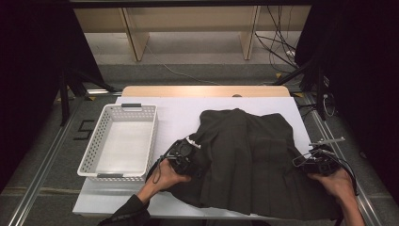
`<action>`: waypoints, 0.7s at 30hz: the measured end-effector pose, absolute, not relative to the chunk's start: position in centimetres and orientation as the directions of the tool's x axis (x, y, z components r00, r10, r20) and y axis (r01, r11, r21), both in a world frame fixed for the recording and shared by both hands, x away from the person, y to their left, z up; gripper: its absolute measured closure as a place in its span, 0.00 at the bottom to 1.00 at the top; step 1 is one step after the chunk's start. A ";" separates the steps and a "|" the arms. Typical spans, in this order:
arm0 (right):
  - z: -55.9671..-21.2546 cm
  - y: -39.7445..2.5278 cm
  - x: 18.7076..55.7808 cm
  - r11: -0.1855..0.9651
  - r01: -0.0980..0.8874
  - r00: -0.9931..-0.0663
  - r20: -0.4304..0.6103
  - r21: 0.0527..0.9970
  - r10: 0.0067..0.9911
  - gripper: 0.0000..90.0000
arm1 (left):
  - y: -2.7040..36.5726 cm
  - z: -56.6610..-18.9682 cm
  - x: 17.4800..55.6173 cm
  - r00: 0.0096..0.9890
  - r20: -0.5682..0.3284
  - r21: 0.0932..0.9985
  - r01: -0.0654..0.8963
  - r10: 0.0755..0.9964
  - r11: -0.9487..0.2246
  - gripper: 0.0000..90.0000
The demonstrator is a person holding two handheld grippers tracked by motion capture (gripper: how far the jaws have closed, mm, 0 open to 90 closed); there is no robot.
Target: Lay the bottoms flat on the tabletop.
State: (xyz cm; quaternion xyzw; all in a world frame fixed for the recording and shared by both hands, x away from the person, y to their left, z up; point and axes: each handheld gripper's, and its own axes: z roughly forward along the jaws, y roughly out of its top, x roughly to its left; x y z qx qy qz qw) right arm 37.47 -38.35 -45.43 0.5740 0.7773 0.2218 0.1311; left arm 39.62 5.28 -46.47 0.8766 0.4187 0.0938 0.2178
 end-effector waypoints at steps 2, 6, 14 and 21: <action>-45.9 -38.6 37.7 0.224 0.835 -0.297 0.070 0.502 0.952 0.49 | 5.1 -47.5 40.3 0.624 -0.039 0.446 0.709 0.780 -0.546 0.16; -46.2 -38.7 38.3 0.186 0.831 -0.280 0.105 0.524 0.954 0.47 | 5.1 -47.6 40.8 0.656 -0.044 0.531 0.655 0.754 -0.538 0.30; -46.4 -38.8 38.9 0.147 0.830 -0.271 0.159 0.538 0.949 0.70 | 4.7 -47.1 40.1 0.699 -0.048 0.539 0.619 0.713 -0.571 0.96; -45.9 -38.3 37.3 0.192 0.828 -0.306 0.137 0.527 0.942 0.94 | 5.7 -46.8 37.7 0.740 -0.026 0.511 0.587 0.672 -0.627 0.97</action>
